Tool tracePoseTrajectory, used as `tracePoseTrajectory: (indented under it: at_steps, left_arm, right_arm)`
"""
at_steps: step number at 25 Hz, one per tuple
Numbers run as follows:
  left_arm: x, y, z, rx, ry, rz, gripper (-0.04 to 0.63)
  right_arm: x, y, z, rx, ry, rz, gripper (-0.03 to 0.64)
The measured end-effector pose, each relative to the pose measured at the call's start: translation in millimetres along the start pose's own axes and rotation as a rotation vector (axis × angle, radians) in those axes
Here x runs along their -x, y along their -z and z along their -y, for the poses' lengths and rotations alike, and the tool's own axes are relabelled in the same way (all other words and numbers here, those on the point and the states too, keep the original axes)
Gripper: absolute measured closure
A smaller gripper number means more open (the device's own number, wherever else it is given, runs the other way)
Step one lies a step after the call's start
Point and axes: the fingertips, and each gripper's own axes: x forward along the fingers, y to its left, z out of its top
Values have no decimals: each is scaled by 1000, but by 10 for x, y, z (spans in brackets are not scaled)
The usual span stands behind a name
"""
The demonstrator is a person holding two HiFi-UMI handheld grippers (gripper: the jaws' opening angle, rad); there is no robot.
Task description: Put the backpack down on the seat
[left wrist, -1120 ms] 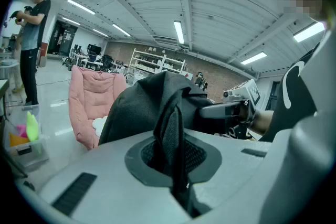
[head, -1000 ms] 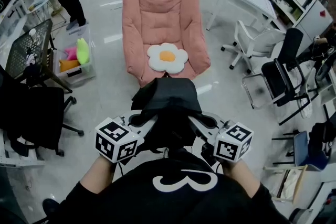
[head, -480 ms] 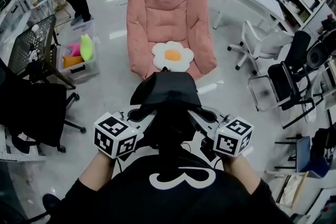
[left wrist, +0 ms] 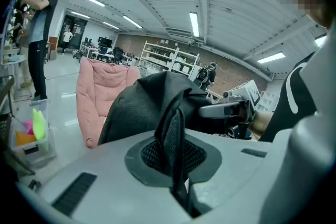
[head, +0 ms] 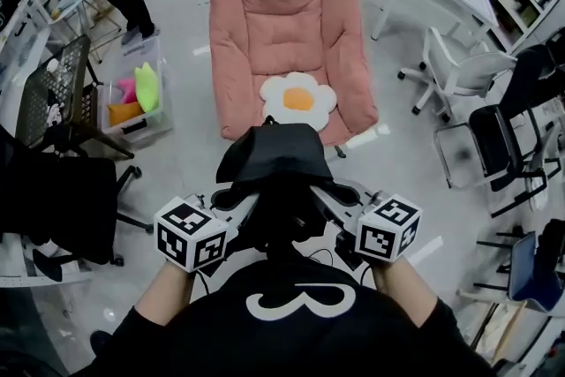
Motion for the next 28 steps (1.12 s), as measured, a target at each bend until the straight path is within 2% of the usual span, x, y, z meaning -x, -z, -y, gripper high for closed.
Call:
tracePoseTrajectory:
  at_steps: [7, 12, 21, 28]
  left_arm:
    - [-804, -510, -594, 21, 9, -47, 583]
    - [-1249, -875, -823, -10, 5, -80, 583]
    - [-1642, -1336, -978, -83, 15, -101, 583]
    - [-1880, -1535, -1169, -64, 25, -101, 583]
  right_arm:
    - [-358, -449, 937, -56, 16, 16, 600]
    - [-455, -795, 1436, -63, 30, 39, 598]
    - [-489, -1255, 1868, 21, 87, 63, 600]
    - [-621, -1471, 2153, 47, 120, 38, 600]
